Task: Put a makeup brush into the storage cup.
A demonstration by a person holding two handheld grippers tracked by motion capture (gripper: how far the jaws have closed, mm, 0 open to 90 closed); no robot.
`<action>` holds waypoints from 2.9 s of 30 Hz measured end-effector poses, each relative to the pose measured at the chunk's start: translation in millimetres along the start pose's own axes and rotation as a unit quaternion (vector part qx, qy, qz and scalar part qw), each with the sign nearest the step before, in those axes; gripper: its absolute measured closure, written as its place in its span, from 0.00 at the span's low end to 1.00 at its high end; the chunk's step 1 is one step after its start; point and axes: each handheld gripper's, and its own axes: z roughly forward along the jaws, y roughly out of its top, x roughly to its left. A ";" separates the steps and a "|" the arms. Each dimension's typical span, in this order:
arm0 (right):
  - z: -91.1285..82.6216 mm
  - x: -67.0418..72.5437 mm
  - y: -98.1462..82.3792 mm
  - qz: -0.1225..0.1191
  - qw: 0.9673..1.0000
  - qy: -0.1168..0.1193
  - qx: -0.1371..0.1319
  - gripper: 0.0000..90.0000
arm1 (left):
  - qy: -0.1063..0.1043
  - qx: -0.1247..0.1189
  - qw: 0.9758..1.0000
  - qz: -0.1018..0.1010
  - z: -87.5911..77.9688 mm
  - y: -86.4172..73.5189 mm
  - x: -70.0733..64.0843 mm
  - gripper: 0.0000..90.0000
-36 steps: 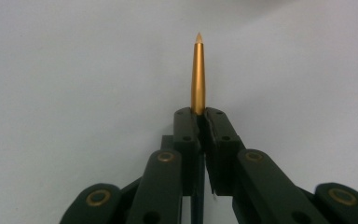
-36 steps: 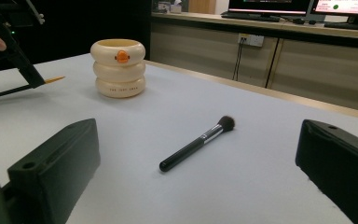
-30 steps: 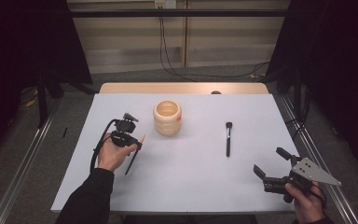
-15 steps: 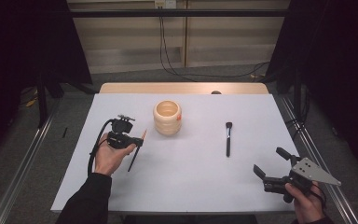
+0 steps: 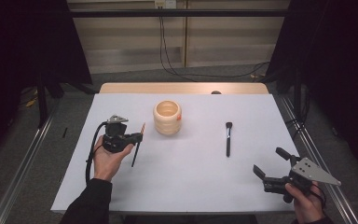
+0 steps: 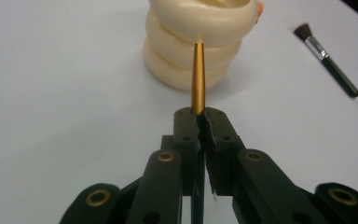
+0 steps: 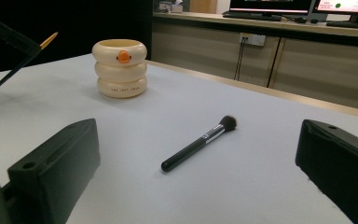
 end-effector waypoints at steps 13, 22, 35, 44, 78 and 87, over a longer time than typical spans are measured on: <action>-1.0 0.4 0.3 0.005 1.000 0.001 0.001 0.00 | -0.004 -0.096 0.995 0.006 -16.6 -0.2 -1.9 0.93; -1.3 -0.1 0.3 0.007 1.000 0.004 -0.003 0.00 | -0.017 -0.176 0.984 0.020 -29.2 -2.8 -6.5 0.93; -1.5 0.2 0.5 0.006 1.000 0.002 -0.007 0.00 | -0.018 -0.204 0.979 0.024 -44.5 -0.7 -9.3 0.93; -1.4 0.2 0.6 0.006 1.000 0.005 -0.005 0.00 | -0.027 -0.223 0.974 0.036 -51.5 12.6 -18.1 0.93; -1.7 0.3 0.2 0.005 1.000 0.012 -0.009 0.00 | -0.048 -0.224 0.972 0.059 -11.3 58.6 -44.1 0.93; -1.8 0.2 0.2 0.007 1.000 0.012 -0.008 0.00 | -0.045 -0.232 0.970 0.054 -3.3 70.7 -42.9 0.93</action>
